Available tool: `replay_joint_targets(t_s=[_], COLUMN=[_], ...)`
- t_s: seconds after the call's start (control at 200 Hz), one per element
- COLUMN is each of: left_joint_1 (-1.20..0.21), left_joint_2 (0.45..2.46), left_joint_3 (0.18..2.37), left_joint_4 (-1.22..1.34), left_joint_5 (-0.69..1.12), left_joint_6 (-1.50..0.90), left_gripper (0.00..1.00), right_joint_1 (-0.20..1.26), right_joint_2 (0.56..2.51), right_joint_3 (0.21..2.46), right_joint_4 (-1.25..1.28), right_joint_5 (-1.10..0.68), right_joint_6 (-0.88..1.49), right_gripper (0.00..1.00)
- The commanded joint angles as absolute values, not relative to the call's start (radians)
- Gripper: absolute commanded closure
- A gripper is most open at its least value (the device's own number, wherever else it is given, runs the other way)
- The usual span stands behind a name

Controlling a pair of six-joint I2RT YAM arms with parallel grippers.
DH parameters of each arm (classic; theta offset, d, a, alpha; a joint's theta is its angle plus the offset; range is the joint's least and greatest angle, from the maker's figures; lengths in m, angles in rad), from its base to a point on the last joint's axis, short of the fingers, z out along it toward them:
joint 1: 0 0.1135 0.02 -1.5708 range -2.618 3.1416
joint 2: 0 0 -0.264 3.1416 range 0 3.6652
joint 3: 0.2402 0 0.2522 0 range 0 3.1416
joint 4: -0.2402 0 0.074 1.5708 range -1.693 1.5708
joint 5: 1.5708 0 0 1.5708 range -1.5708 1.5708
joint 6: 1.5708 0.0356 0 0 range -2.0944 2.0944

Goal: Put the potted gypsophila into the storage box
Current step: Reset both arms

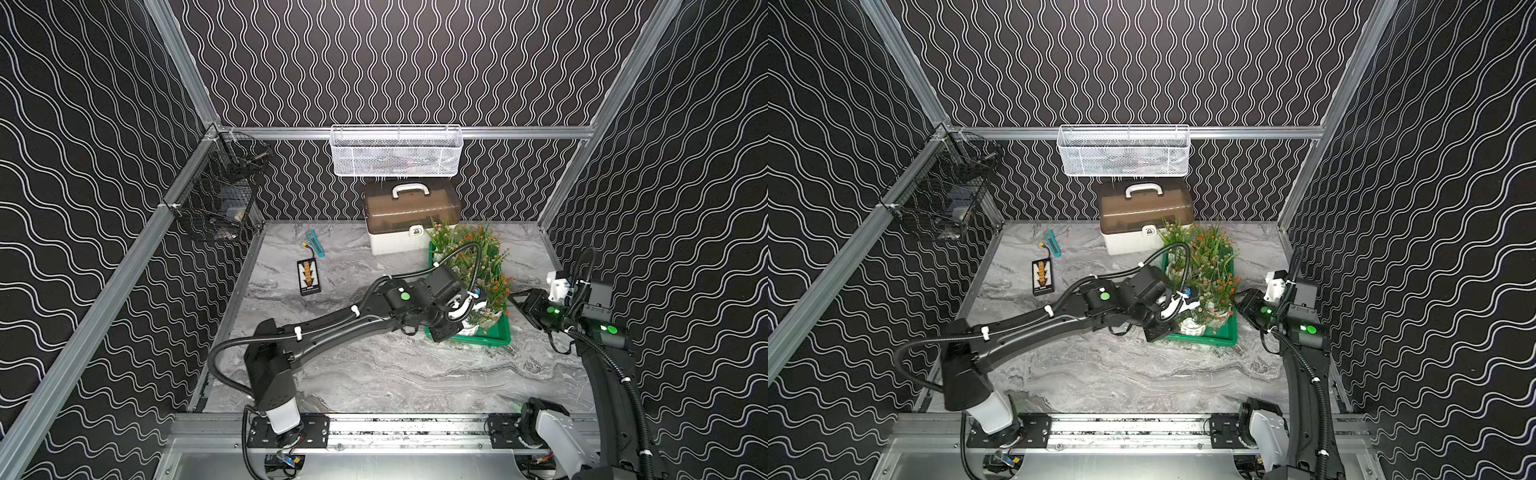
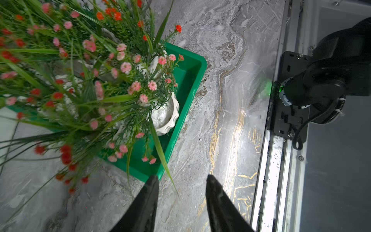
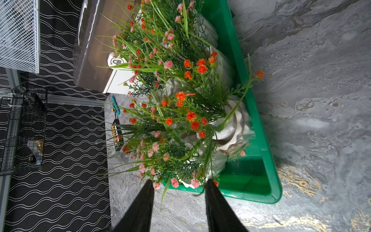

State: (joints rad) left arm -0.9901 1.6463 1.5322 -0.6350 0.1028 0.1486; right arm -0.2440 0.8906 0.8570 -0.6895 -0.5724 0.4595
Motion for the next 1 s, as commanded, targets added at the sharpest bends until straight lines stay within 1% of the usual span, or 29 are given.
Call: replay_joint_targets(t_s=[0.0,0.29,0.43,0.53,0.716,0.846,0.871,0.996], left_joint_1=[-0.983,-0.965,-0.955,-0.950,-0.933,-0.917,-0.911,-0.877], left_joint_2=[1.544,1.296,1.192,1.131,1.071,1.039,1.037,1.035], left_joint_3=[1.439,1.190,1.080,1.020,0.966,0.927,0.924,0.922], left_joint_4=[-0.482,-0.343,-0.267,-0.234,-0.234,-0.205,-0.202,-0.198], left_joint_5=[0.079,-0.040,-0.089,-0.127,-0.202,-0.281,-0.296,-0.385], left_joint_6=[0.091,0.024,-0.001,-0.011,-0.018,-0.026,-0.030,-0.054], left_gripper=[0.53,0.52,0.49,0.44,0.40,0.28,0.25,0.08], right_joint_1=[-0.244,-0.243,-0.244,-0.244,-0.243,-0.244,-0.244,-0.242], right_joint_2=[0.882,0.871,0.860,0.852,0.828,0.824,0.825,0.847], right_joint_3=[0.864,0.859,0.849,0.841,0.812,0.803,0.805,0.814], right_joint_4=[-0.684,-0.667,-0.651,-0.641,-0.592,-0.534,-0.521,-0.433], right_joint_5=[-0.572,-0.611,-0.624,-0.621,-0.596,-0.574,-0.571,-0.571], right_joint_6=[0.453,0.449,0.448,0.448,0.447,0.465,0.466,0.459], right_gripper=[0.55,0.54,0.54,0.54,0.53,0.50,0.47,0.38])
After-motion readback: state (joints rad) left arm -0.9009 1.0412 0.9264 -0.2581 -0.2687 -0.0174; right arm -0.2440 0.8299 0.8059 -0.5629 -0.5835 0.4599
